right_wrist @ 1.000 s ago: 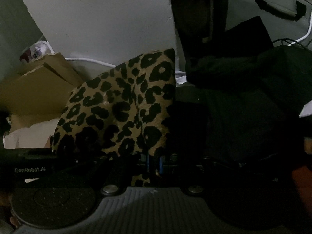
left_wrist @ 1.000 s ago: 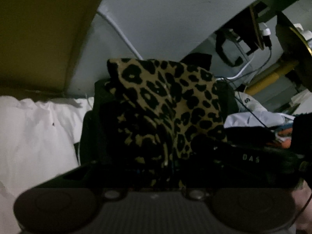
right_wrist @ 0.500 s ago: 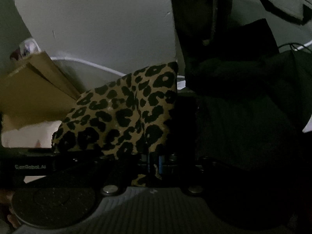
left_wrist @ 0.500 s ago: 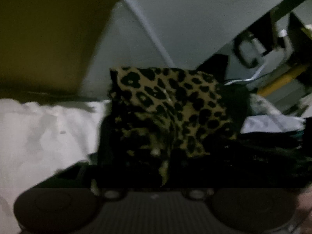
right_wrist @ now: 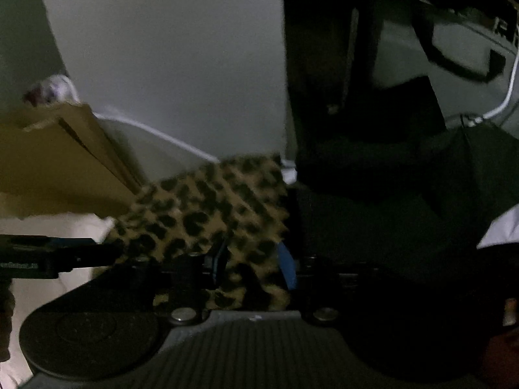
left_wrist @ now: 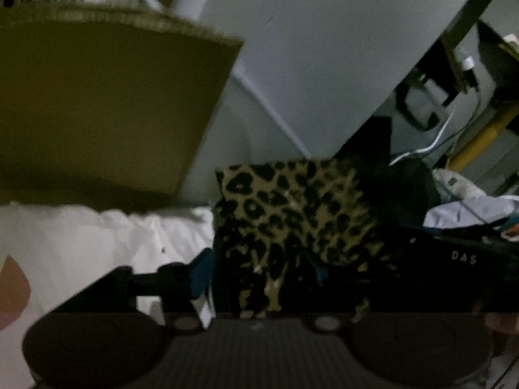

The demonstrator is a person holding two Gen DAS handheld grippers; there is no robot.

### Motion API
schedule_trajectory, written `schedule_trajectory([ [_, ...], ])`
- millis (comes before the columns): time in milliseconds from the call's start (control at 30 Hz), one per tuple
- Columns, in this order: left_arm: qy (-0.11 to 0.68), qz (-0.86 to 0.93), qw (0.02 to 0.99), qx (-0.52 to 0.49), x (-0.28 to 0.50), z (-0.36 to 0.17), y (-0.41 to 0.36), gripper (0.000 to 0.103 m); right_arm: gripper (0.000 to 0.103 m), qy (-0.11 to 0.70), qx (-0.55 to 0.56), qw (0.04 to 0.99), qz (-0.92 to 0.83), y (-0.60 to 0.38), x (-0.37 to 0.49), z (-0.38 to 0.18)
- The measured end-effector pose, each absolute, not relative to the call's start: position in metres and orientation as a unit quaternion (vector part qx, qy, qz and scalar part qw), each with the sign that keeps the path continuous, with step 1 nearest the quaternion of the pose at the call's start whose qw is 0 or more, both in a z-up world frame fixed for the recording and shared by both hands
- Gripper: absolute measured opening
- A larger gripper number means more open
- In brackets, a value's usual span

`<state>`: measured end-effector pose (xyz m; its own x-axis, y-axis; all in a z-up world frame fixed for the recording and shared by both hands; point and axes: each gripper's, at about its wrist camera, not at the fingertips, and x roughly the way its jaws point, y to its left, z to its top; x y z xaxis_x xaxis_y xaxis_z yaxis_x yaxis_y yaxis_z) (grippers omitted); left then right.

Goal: Fold clothes
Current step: 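Lift the folded bundle with both tools and carry it off the blanket, then lower the bundle beside the blanket edge with both tools and release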

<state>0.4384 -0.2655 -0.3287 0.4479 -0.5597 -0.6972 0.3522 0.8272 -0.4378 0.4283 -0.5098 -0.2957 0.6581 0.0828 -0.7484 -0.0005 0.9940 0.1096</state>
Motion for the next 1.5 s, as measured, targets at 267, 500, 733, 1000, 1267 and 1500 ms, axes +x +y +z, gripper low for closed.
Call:
schedule_trajectory([
  [267, 0.411, -0.345, 0.841, -0.075, 0.415, -0.319, -0.290, 0.035, 0.041, 0.412, 0.031, 0.909, 0.050, -0.493, 0.416, -0.304],
  [500, 0.448, -0.319, 0.835, -0.033, 0.416, -0.350, -0.300, 0.035, 0.041, 0.454, 0.015, 0.889, 0.064, -0.478, 0.413, -0.336],
  [733, 0.444, -0.320, 0.837, -0.015, 0.413, -0.355, -0.305, 0.039, 0.041, 0.468, -0.011, 0.881, 0.072, -0.472, 0.404, -0.346],
  [1000, 0.436, -0.317, 0.842, -0.010, 0.387, -0.348, -0.298, 0.056, 0.041, 0.482, -0.032, 0.873, 0.068, -0.474, 0.380, -0.351],
  [1267, 0.472, -0.287, 0.833, -0.028, 0.354, -0.363, -0.273, 0.062, 0.041, 0.498, -0.043, 0.863, 0.067, -0.457, 0.350, -0.352],
  [1500, 0.511, -0.274, 0.813, -0.051, 0.324, -0.377, -0.258, 0.062, 0.041, 0.505, -0.032, 0.861, 0.053, -0.441, 0.330, -0.349],
])
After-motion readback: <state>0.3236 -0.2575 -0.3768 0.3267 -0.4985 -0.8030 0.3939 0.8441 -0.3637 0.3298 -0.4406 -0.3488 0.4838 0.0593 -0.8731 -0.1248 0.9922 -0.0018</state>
